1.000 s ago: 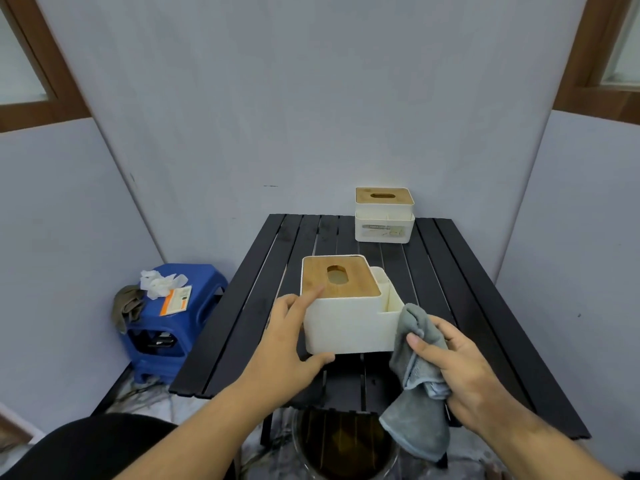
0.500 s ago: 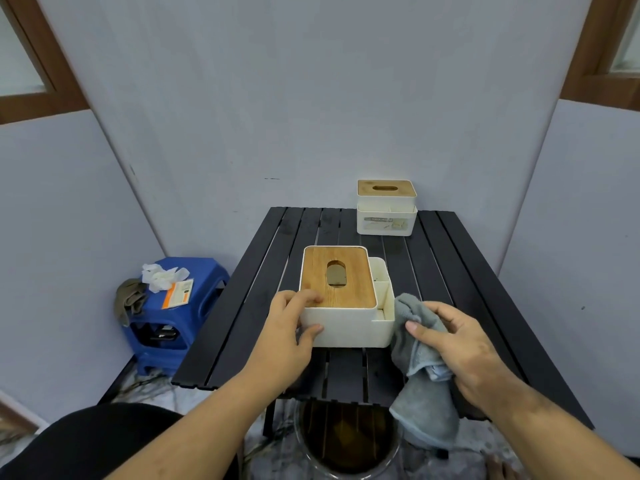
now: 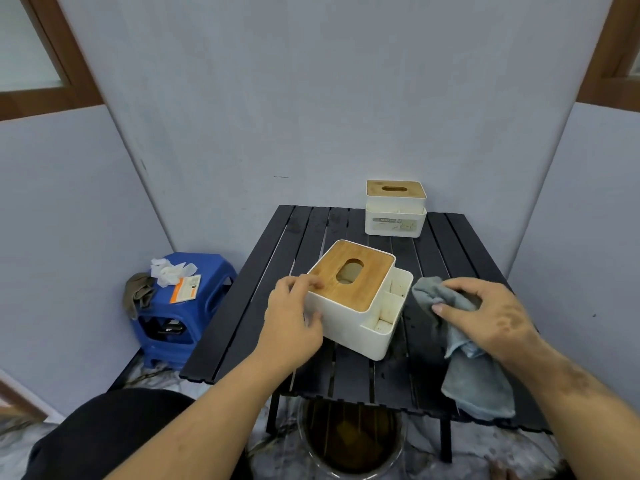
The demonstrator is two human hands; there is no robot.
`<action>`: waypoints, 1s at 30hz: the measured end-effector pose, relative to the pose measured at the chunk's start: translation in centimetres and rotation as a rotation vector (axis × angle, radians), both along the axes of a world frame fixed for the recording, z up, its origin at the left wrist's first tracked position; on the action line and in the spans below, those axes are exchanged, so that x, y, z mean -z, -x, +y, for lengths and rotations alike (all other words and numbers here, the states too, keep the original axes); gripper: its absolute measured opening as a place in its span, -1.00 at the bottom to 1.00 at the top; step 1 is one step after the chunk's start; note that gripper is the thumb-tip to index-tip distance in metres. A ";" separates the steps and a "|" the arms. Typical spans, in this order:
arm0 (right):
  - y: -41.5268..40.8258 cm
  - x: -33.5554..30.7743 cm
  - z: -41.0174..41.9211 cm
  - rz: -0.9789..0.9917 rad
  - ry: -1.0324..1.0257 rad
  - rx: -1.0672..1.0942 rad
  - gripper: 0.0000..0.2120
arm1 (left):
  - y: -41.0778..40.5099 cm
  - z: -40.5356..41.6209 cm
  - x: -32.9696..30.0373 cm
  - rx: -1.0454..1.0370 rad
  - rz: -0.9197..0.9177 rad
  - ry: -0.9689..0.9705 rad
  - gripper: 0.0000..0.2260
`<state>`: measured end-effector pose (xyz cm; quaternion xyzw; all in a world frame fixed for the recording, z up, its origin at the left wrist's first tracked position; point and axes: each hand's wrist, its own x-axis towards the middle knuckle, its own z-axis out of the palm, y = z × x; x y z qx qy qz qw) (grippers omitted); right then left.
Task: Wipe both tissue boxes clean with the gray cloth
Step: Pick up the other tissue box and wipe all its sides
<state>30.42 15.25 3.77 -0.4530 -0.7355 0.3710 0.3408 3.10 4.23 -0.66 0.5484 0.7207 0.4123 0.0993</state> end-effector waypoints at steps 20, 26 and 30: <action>1.7 2.2 1.3 -0.189 -0.322 0.064 -0.79 | -2.9 2.2 -1.3 0.015 -0.293 0.019 -0.72; 1.5 2.3 -0.4 -0.276 -0.328 0.007 -0.76 | -2.4 2.6 -1.2 0.029 -0.439 -0.142 -0.84; 1.1 1.6 -1.6 -0.299 -0.281 -0.083 -0.75 | -2.7 2.2 -1.1 -0.057 -0.356 -0.168 -0.95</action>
